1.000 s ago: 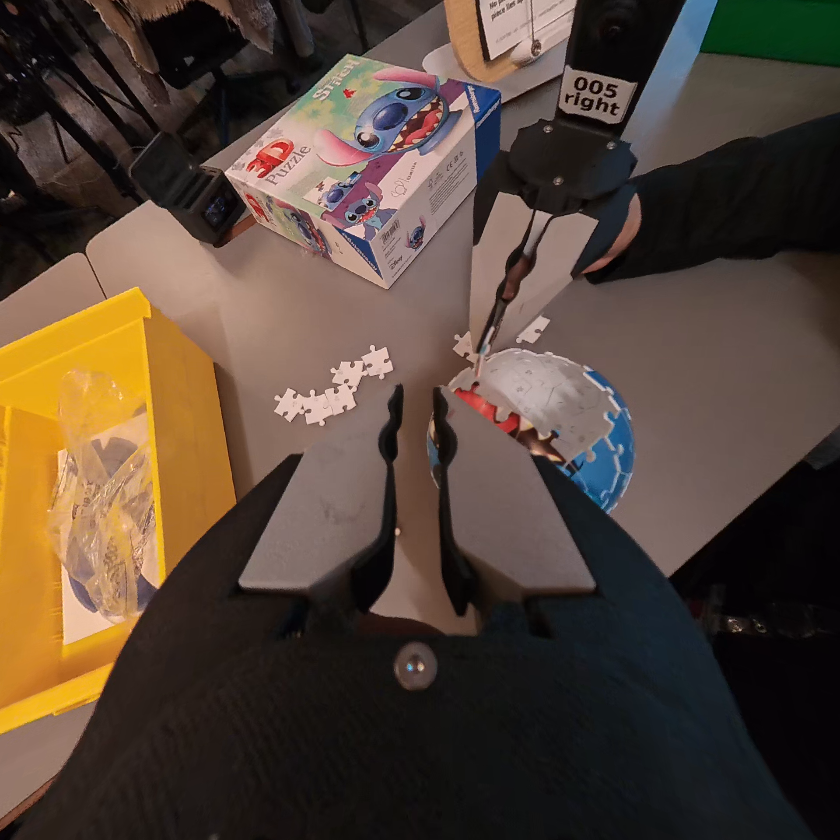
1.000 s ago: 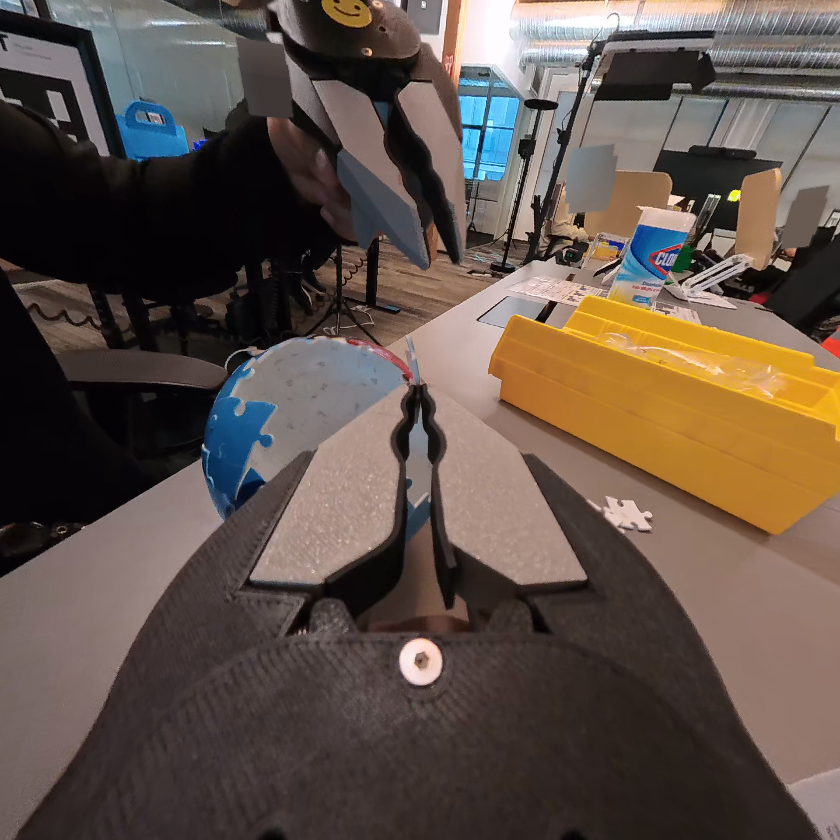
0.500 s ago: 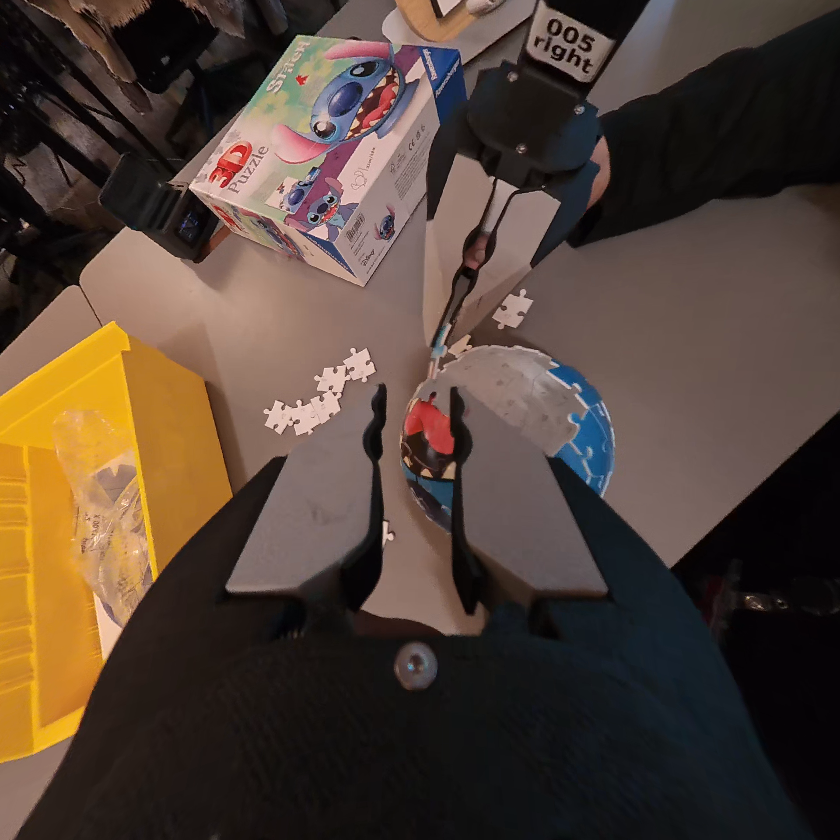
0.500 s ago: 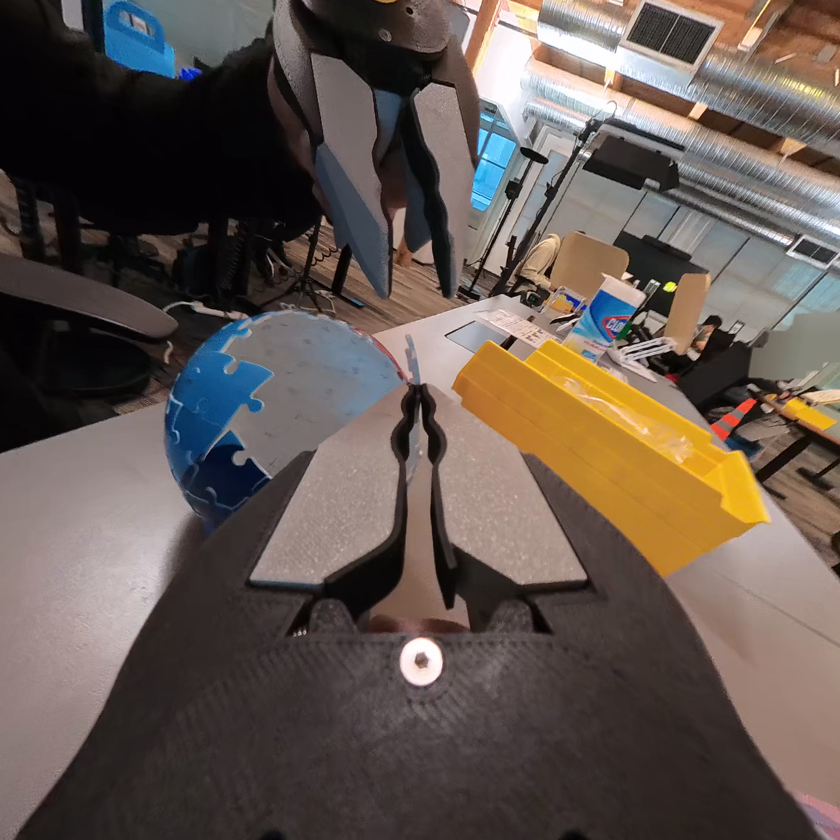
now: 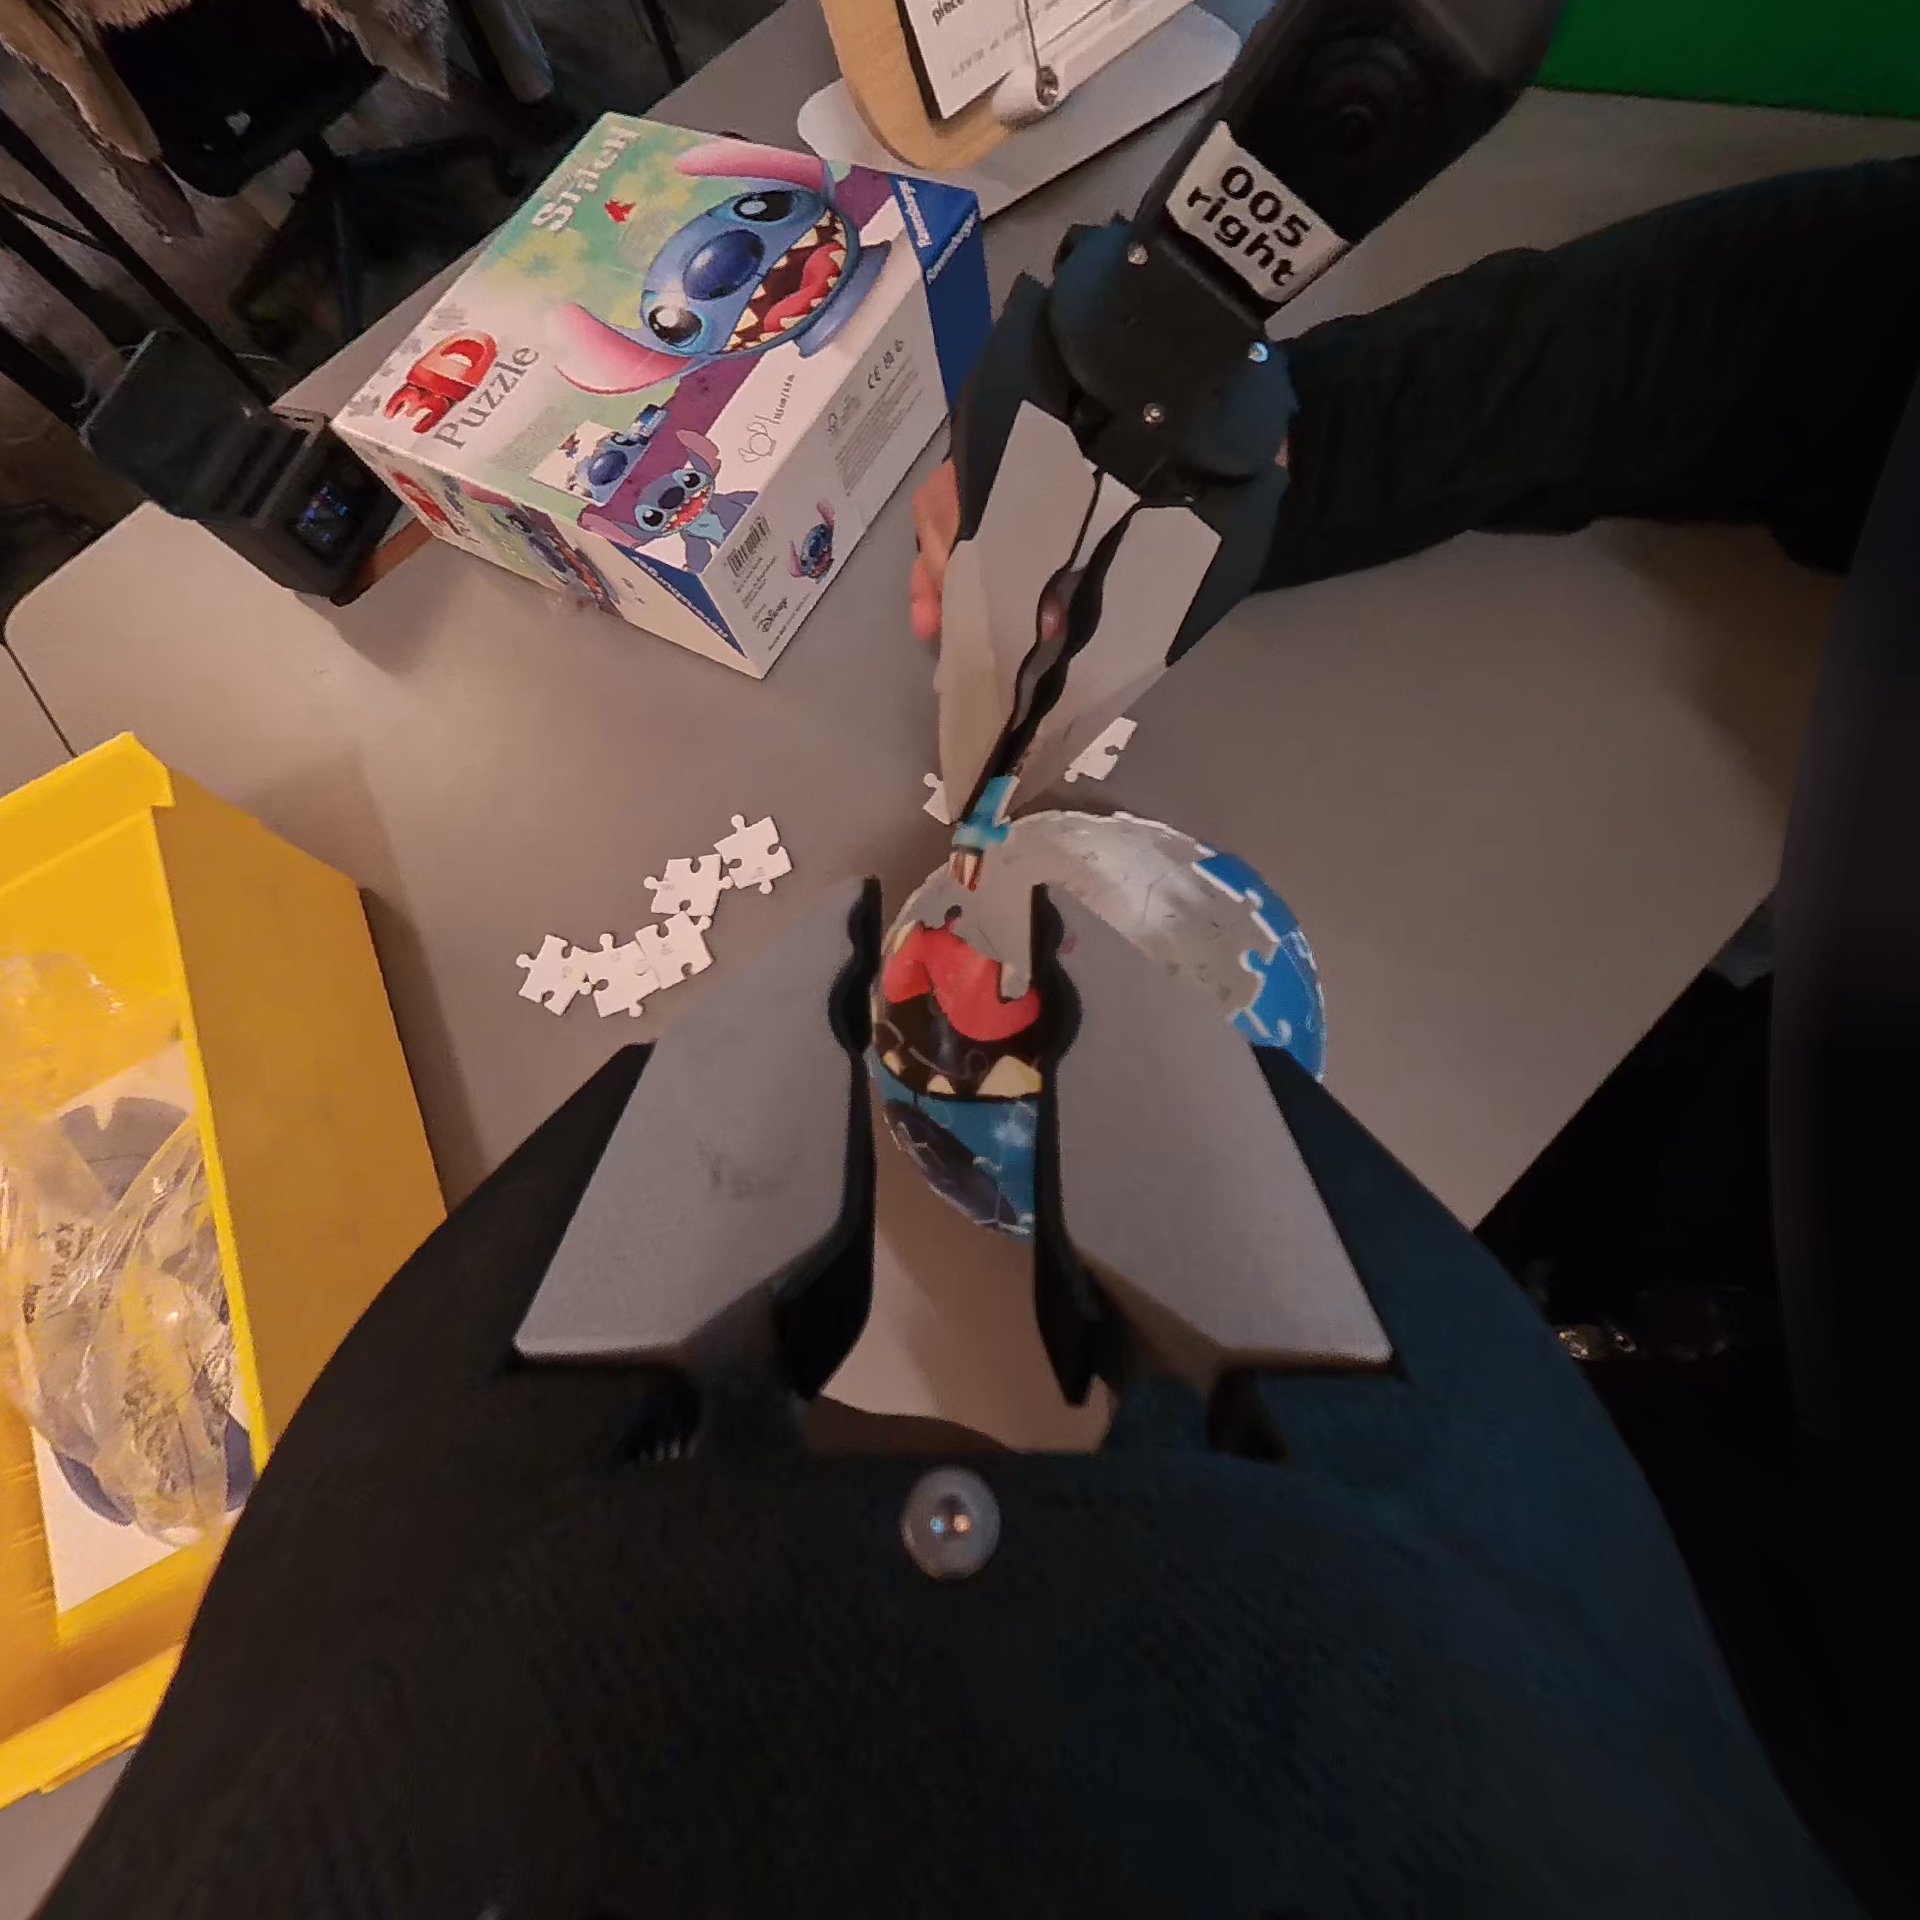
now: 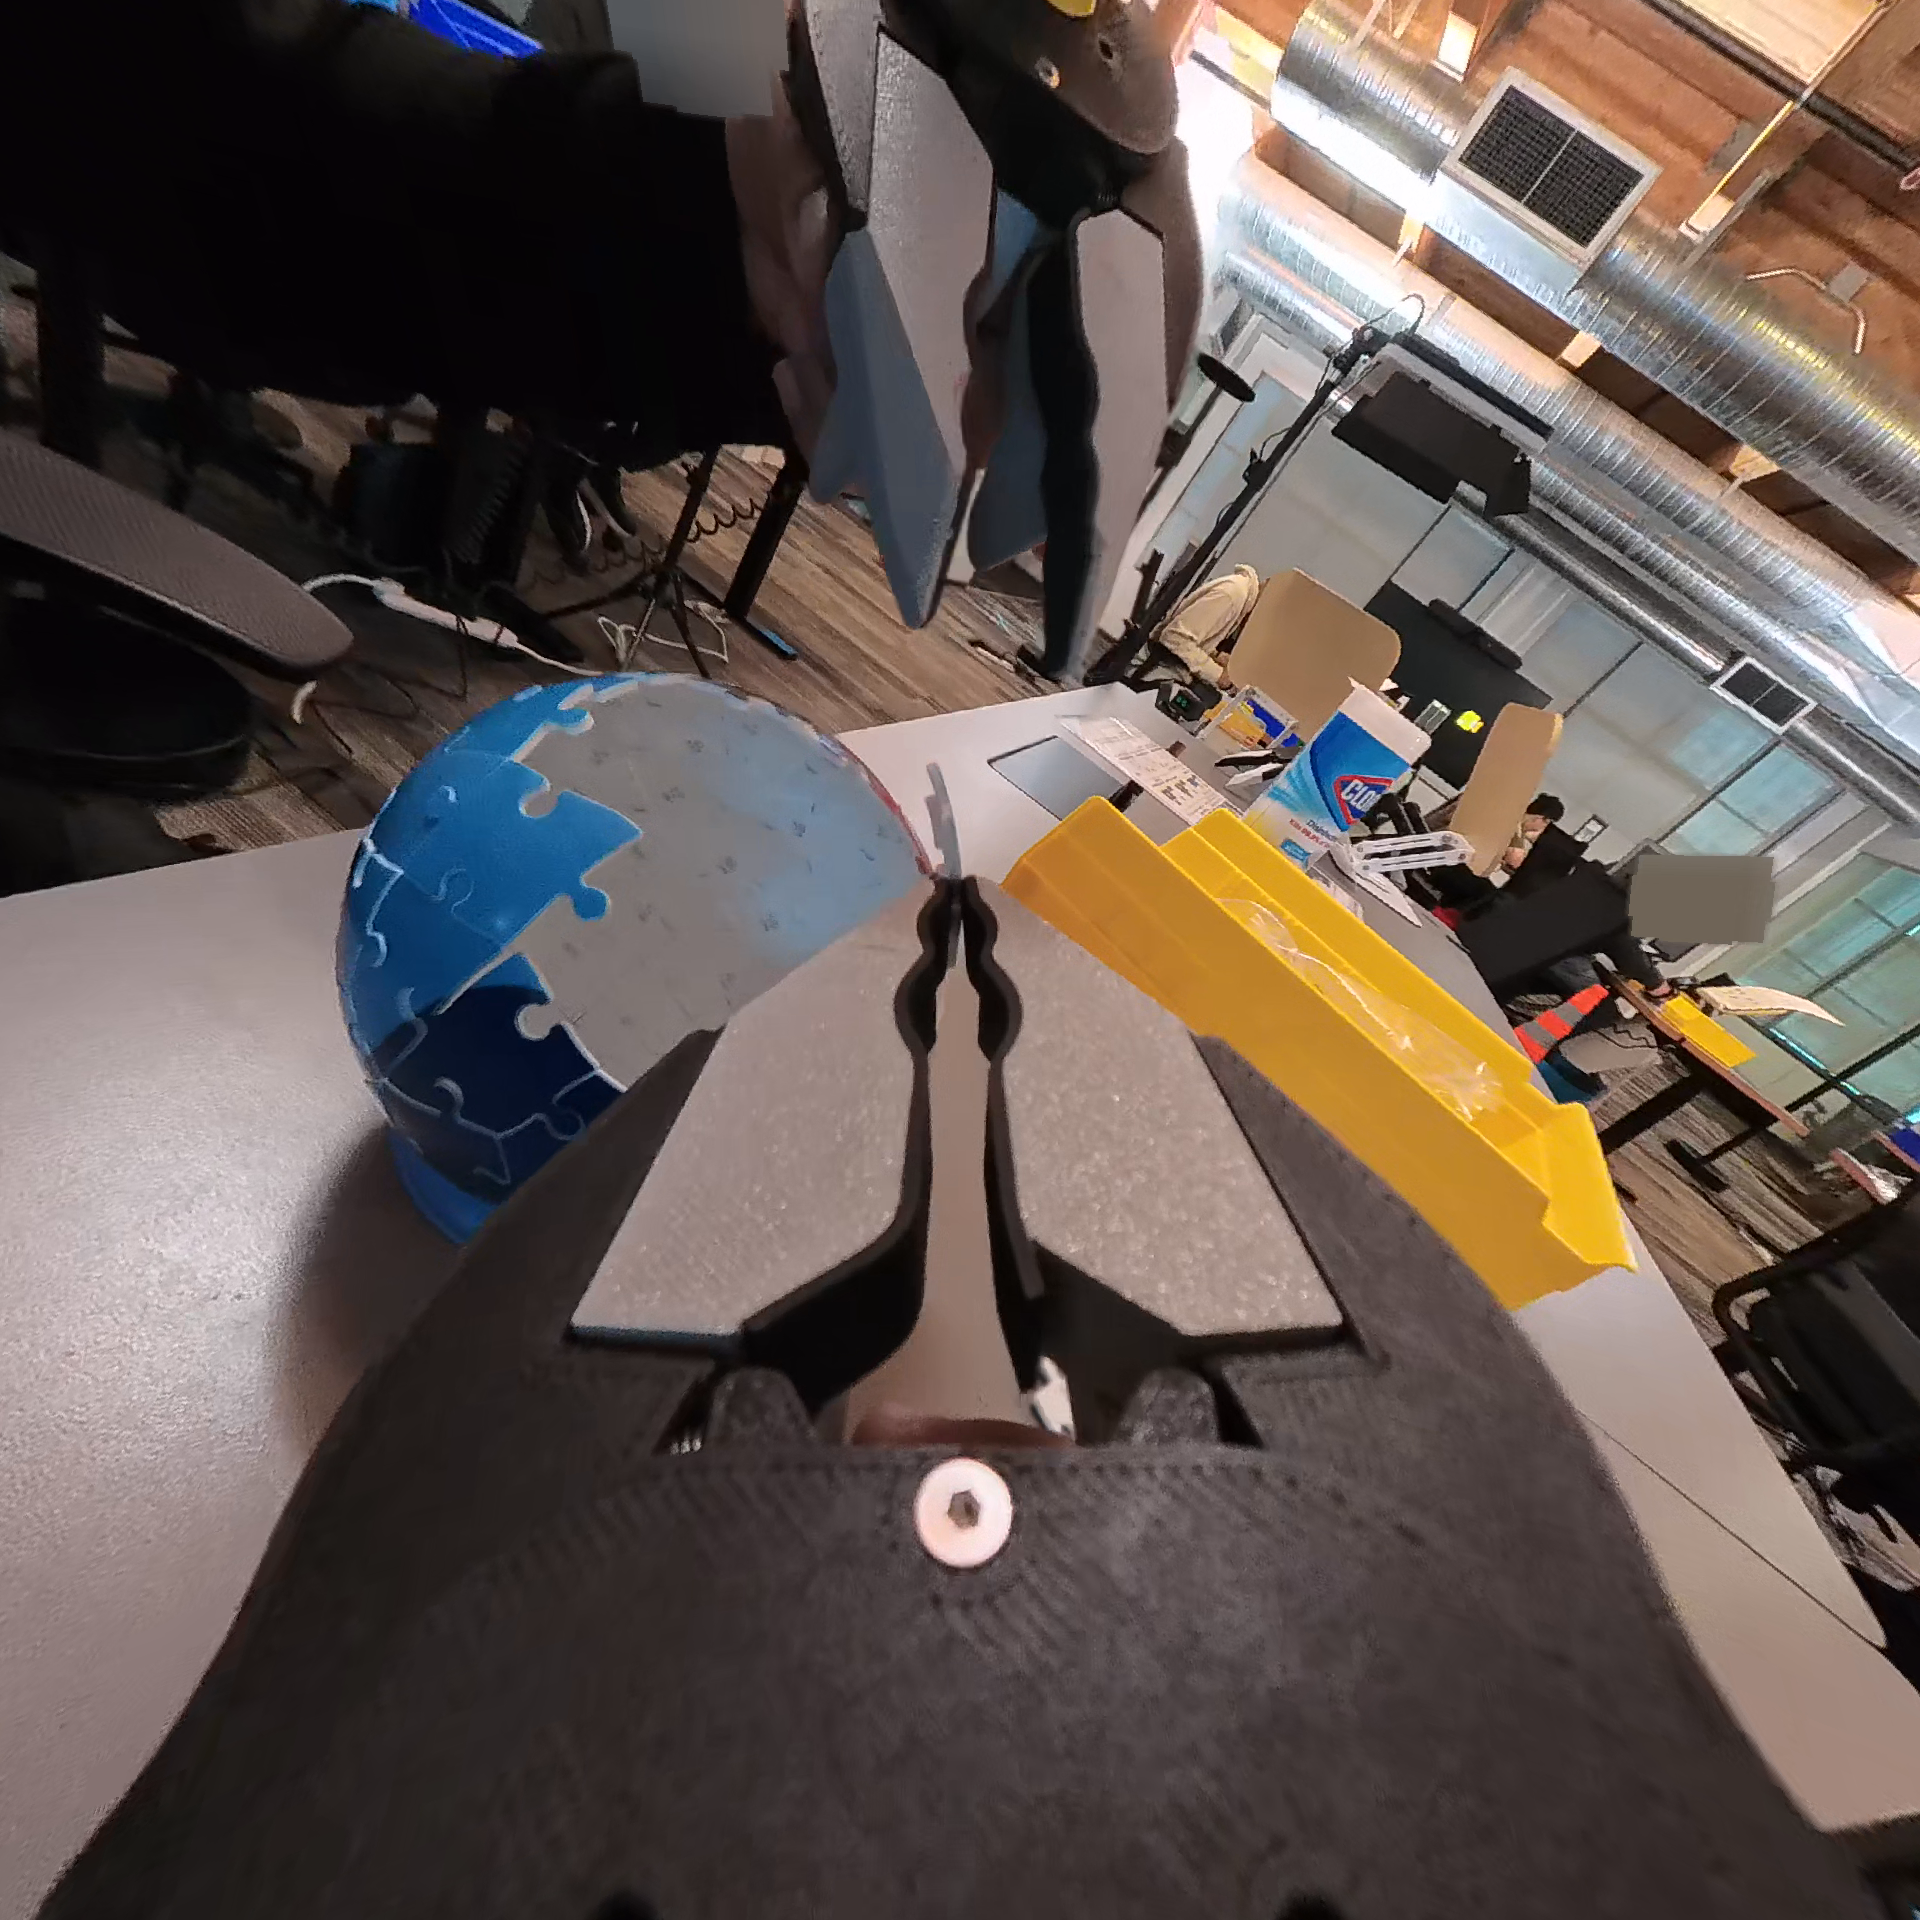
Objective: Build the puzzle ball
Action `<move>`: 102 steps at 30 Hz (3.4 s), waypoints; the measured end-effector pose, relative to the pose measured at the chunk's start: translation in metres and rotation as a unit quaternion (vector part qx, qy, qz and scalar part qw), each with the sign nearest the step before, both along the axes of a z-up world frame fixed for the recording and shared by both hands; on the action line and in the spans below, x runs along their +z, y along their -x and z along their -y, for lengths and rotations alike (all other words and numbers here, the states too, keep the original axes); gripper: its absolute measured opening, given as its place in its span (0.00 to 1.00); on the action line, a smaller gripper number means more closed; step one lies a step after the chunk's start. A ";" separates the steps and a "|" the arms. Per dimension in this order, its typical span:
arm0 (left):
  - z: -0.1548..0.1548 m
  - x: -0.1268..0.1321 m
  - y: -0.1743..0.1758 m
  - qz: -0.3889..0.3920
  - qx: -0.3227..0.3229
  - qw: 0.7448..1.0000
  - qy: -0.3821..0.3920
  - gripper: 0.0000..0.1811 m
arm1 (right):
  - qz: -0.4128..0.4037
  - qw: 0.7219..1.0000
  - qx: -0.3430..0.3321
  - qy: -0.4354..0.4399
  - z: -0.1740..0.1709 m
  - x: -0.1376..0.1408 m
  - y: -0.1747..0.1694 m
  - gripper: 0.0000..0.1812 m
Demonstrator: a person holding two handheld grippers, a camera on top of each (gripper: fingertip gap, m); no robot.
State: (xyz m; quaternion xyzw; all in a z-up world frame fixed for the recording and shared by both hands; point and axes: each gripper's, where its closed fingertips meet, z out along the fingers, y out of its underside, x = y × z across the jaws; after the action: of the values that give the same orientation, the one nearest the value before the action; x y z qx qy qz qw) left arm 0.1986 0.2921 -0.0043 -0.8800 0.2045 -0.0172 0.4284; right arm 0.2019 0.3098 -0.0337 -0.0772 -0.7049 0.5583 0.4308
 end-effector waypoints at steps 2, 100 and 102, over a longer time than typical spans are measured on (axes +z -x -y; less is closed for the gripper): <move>-0.001 -0.002 -0.004 -0.009 -0.006 1.000 0.005 0.15 | 0.005 1.000 0.007 0.010 0.001 -0.001 0.000 0.00; -0.002 0.065 -0.098 0.126 0.040 0.963 -0.235 0.00 | 0.324 0.944 0.058 0.025 0.004 0.085 -0.104 0.06; 0.001 0.071 -0.097 0.162 0.046 0.950 -0.263 0.00 | 0.313 0.945 0.083 0.040 0.013 0.094 -0.103 0.07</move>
State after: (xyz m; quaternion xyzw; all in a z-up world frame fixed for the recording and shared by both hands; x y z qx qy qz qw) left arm 0.2954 0.2914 0.0668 -0.7302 0.0892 -0.0851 0.6720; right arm 0.3051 0.2968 0.0602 -0.2064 -0.7853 0.5672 0.1377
